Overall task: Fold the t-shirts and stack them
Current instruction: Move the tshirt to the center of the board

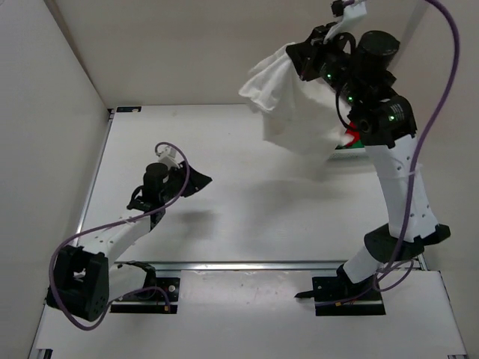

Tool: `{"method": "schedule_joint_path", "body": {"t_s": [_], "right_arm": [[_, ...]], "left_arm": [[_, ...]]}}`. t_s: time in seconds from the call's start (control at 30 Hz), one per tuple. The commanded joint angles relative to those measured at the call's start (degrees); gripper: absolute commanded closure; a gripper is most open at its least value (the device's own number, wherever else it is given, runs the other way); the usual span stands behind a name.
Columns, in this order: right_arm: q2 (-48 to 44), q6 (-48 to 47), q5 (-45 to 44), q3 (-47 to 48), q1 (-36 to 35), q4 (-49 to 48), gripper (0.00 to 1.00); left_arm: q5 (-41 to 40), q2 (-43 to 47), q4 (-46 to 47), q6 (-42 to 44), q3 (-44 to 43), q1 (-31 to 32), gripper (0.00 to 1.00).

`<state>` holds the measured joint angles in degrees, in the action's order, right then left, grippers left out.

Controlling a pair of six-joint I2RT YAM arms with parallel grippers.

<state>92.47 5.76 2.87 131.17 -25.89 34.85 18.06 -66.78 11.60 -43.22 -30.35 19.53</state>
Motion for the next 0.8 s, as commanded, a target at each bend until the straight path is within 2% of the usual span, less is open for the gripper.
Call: {"method": "schedule_joint_path", "body": {"t_s": [0.0,0.07,0.1,0.2,0.27,0.3,0.37,0.4,0.47,0.53,0.63,0.73,0.77], "right_arm": [[-0.35,1.08,8.43,1.79,0.75,-6.28,0.99],[-1.58,3.63,16.07,0.67,1.8,-8.21,1.0],[-1.59,3.64,16.11,0.66,2.33,-8.22,1.0],[-3.52,8.89,23.13,-8.62,7.67,-12.87,1.0],[-7.28,15.74,31.63,-25.61,12.34,-22.58,1.0],[-8.17,17.43,32.54,-30.66,14.79,-25.59,1.0],[-9.5,21.73,36.65,-49.96,17.27,-38.47,1.0],[-8.63,23.14,39.03,-53.62,18.93,-43.68,1.0],[-4.69,27.01,40.1,-62.5,21.22,-47.66,1.0],[0.31,28.51,39.58,-63.67,24.11,-49.25,1.0],[8.24,28.7,37.39,-56.4,25.8,-42.95,1.0],[13.17,23.89,29.68,-46.46,24.32,-29.02,0.83],[12.74,21.08,27.47,-43.58,22.74,-26.27,0.72]], "left_arm": [[1.97,4.72,-0.43,-2.74,1.08,-5.37,0.56],[1.71,6.31,-2.79,-2.05,0.21,-9.66,0.56],[1.71,6.32,-3.5,-1.52,0.2,-9.69,0.56],[2.24,7.54,-3.51,-2.91,-0.59,-12.05,0.55],[2.07,7.81,-3.51,-3.18,-0.93,-13.64,0.54],[1.63,7.72,-3.86,-3.53,-0.68,-14.08,0.54],[1.01,8.16,-4.38,-3.71,-0.59,-14.69,0.55],[0.75,8.25,-4.04,-3.62,-0.15,-14.78,0.54],[-1.79,8.69,-5.52,-2.66,-0.15,-15.13,0.54],[-3.64,9.04,-6.67,-1.87,-0.15,-14.52,0.54],[-5.67,8.87,-7.29,-0.9,0.38,-13.47,0.53],[-8.48,8.34,-8.08,0.58,1.08,-11.02,0.52],[-10.05,8.34,-8.95,0.68,1.34,-10.31,0.51]]}}
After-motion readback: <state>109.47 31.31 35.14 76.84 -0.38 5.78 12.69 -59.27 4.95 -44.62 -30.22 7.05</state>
